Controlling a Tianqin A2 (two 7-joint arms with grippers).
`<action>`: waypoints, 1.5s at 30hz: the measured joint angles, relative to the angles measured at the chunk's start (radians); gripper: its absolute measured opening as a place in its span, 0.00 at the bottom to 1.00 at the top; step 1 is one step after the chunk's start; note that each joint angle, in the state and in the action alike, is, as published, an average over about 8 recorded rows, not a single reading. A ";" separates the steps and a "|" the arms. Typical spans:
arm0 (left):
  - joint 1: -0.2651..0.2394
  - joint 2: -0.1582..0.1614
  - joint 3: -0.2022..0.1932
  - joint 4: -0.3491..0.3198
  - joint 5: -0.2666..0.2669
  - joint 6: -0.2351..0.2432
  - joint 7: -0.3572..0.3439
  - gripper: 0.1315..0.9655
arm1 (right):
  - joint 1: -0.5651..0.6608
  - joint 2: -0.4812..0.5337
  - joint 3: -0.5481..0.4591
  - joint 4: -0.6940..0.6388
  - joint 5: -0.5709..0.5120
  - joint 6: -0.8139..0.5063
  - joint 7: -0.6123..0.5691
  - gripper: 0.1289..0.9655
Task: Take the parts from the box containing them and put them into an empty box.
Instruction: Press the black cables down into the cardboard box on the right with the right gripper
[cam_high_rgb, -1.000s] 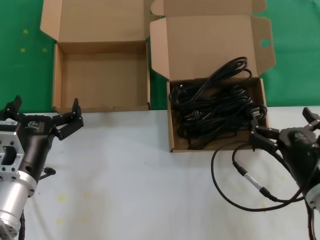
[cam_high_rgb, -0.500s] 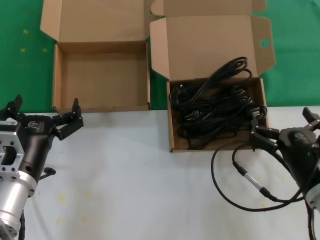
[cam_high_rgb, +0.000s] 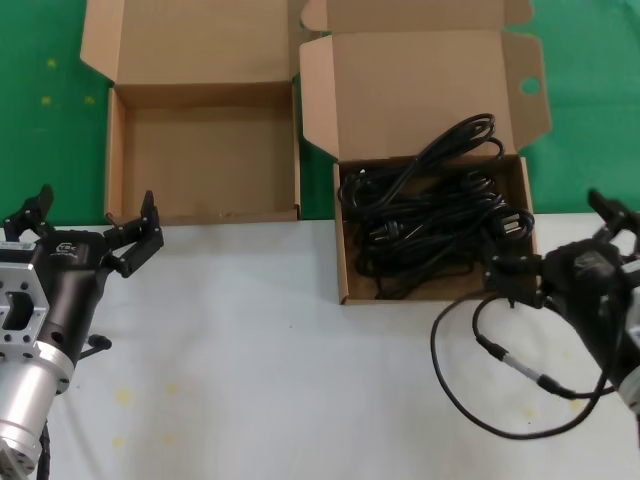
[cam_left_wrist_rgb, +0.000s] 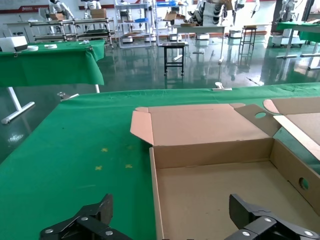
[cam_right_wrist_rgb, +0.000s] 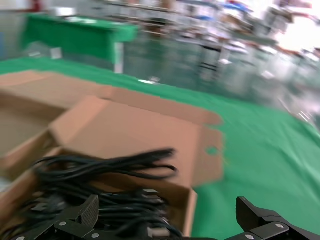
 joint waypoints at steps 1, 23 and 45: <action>0.000 0.000 0.000 0.000 0.000 0.000 0.000 0.86 | 0.003 0.020 -0.007 0.009 -0.013 -0.015 -0.014 1.00; 0.000 0.000 0.000 0.000 0.000 0.000 0.000 0.38 | 0.466 0.333 -0.270 -0.005 -0.465 -0.535 -0.390 1.00; 0.000 0.000 0.000 0.000 0.000 0.000 0.000 0.03 | 0.757 0.153 -0.409 -0.200 -0.750 -0.708 -0.390 0.84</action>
